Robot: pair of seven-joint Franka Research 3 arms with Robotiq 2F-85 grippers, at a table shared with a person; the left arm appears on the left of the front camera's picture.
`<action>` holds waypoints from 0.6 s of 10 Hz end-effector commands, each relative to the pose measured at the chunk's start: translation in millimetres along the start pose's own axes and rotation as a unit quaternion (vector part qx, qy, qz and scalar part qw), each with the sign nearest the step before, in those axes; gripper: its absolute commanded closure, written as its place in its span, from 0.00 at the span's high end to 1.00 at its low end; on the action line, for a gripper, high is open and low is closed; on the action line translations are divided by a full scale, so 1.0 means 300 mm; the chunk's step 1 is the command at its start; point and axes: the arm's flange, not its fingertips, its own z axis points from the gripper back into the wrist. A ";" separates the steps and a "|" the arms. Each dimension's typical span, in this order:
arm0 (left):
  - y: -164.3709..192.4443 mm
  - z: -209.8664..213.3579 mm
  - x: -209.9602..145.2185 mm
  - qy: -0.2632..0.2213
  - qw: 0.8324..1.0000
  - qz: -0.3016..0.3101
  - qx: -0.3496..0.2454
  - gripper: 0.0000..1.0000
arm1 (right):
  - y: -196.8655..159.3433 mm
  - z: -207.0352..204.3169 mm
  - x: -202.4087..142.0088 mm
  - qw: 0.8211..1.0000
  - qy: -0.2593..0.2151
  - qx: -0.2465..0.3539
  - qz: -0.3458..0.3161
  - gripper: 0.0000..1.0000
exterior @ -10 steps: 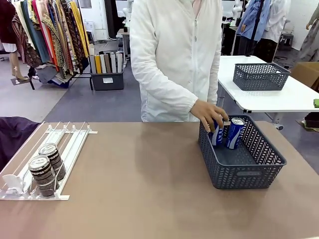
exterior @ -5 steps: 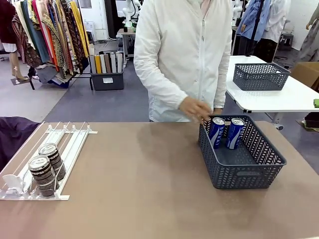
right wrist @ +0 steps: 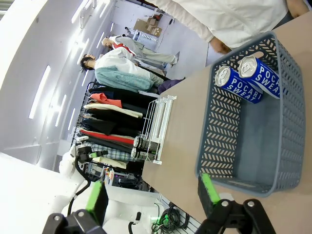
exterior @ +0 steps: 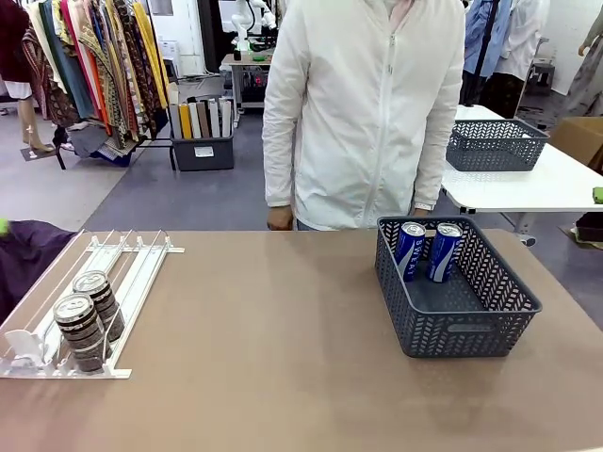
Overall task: Retrieve and store the cans from the dispenser.
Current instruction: Pick up one can from the Automatic Can Dispenser and place it in the middle of the table.
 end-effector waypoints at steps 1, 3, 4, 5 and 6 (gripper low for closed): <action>-0.091 -0.197 -0.005 0.112 0.957 -0.055 0.263 1.00 | 0.013 -0.006 0.014 1.000 -0.010 0.012 0.002 1.00; -0.145 -0.330 -0.021 0.149 0.917 -0.099 0.356 1.00 | 0.013 -0.006 0.014 1.000 -0.010 0.012 0.002 1.00; -0.143 -0.360 -0.018 0.186 0.918 -0.114 0.333 1.00 | 0.013 -0.006 0.014 1.000 -0.010 0.012 0.002 1.00; -0.137 -0.373 0.006 0.150 0.928 -0.078 0.333 1.00 | 0.013 -0.006 0.014 1.000 -0.010 0.012 0.002 1.00; -0.190 -0.358 0.056 0.136 0.943 -0.095 0.287 1.00 | 0.013 -0.006 0.014 1.000 -0.010 0.012 0.002 1.00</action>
